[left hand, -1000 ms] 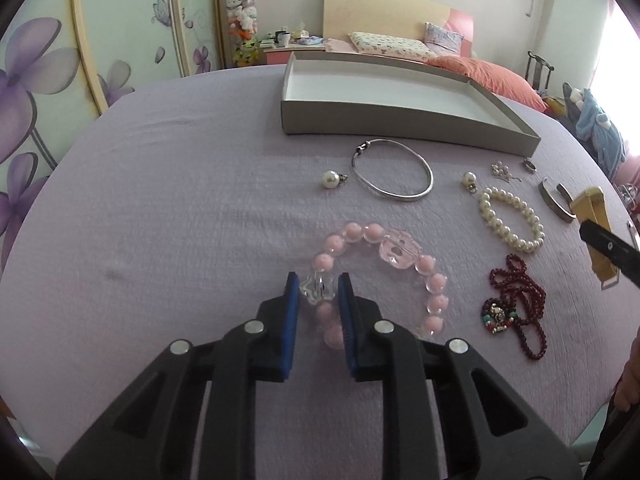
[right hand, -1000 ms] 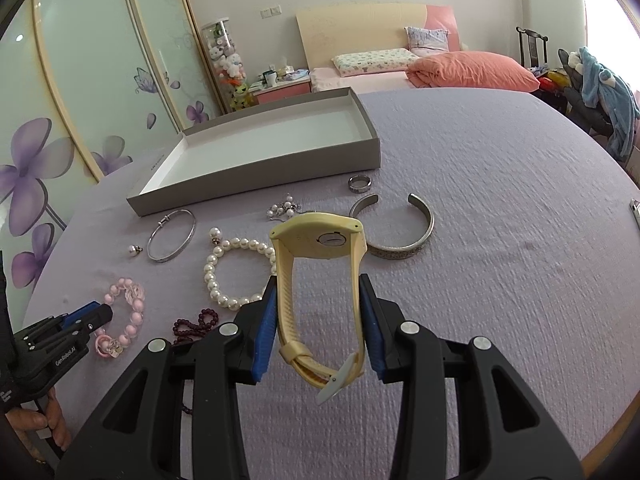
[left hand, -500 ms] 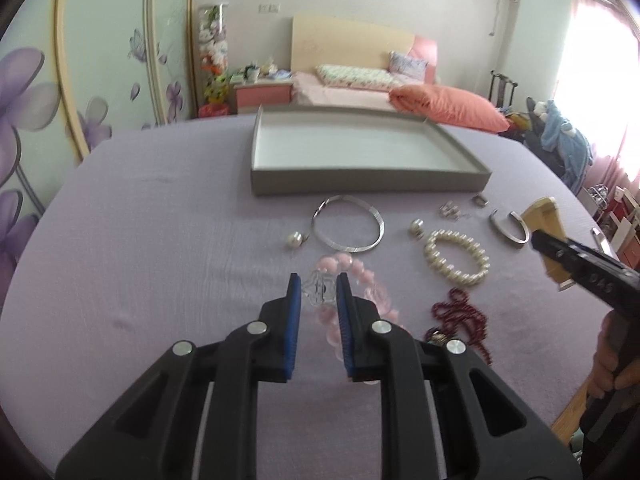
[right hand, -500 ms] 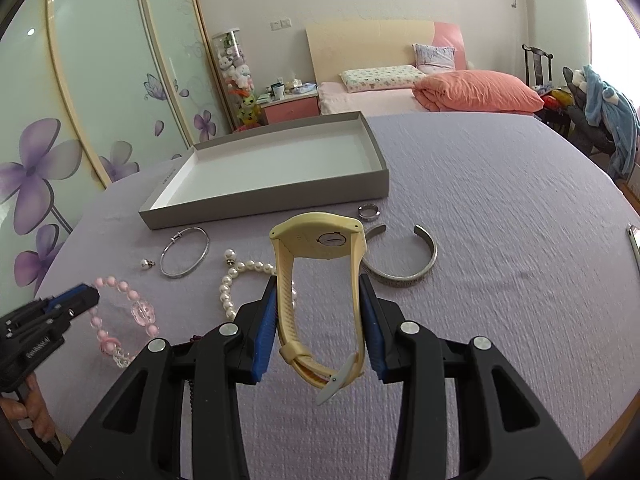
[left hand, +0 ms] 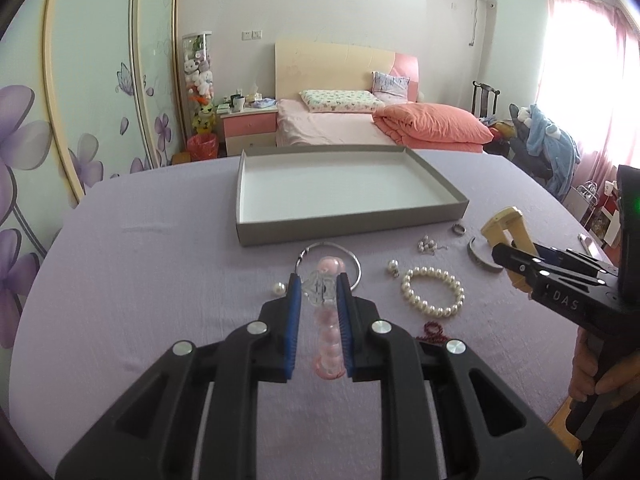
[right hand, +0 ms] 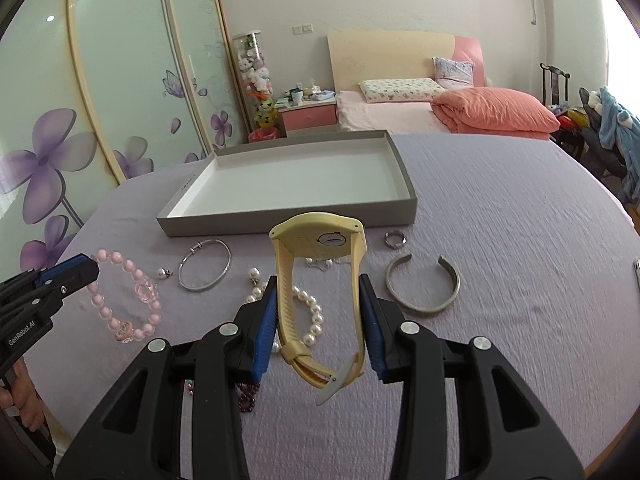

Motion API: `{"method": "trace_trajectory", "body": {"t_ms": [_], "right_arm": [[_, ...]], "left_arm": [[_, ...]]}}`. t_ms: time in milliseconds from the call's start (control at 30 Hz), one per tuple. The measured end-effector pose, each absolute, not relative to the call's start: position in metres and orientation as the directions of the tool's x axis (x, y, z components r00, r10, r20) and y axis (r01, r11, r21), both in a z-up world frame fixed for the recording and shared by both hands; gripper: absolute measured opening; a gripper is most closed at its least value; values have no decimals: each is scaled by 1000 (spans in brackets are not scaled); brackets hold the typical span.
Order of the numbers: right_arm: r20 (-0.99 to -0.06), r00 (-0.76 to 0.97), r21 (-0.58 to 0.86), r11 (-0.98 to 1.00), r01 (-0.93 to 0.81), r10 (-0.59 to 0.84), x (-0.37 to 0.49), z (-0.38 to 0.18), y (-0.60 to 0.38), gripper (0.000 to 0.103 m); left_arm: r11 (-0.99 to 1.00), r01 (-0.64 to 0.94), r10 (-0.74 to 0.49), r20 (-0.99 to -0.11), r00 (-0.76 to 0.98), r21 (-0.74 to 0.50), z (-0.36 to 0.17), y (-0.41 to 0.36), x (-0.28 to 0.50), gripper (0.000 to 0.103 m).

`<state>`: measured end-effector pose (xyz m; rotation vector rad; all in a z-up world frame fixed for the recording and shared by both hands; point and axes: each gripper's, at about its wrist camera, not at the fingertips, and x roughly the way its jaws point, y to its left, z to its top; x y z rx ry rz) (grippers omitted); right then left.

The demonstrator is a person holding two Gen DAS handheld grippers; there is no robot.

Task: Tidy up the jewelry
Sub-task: 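Carry the bracelet and watch to the grey tray while the right gripper releases the watch, then lower the pink bracelet into the grey tray and open the left gripper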

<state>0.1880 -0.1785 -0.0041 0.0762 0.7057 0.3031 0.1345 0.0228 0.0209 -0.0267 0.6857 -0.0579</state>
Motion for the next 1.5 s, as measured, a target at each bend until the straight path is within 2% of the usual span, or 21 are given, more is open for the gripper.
{"method": "trace_trajectory", "body": {"t_ms": [300,633,833,1000,1233,1300,1367,1400,1433,1500], "right_arm": [[-588,745,148,948,-283,314,213,28,-176,40],[-564,768,135,951,-278,304,297,65,-163,40],[-636,721,150,961,-234,275,371,46,-152,40],[-748,619,170,971,-169,239,428,0,-139,40],[-835,520,153,984,-91,179,469,-37,-132,40],[-849,505,133,988,-83,157,472,-45,-132,43],[-851,507,110,991,-82,136,470,-47,-133,54],[-850,509,105,991,-86,134,470,-46,-131,67],[-845,518,101,991,-89,133,467,-43,-130,74],[-831,539,94,990,-103,135,463,-36,-130,76]], "left_arm": [[998,49,-68,-598,798,-48,53,28,161,18],[998,33,-61,-568,821,-60,84,40,253,18],[995,10,-68,-582,811,-102,72,51,315,18],[991,-16,-71,-625,777,-132,51,57,359,18],[989,-34,-70,-658,750,-144,29,68,396,18],[989,-31,-72,-662,746,-142,25,67,399,18],[989,-31,-73,-666,742,-144,21,67,402,18],[989,-33,-72,-668,741,-143,19,67,404,18],[989,-34,-73,-668,740,-145,17,68,404,18],[989,-37,-69,-672,737,-142,14,67,405,18]]}}
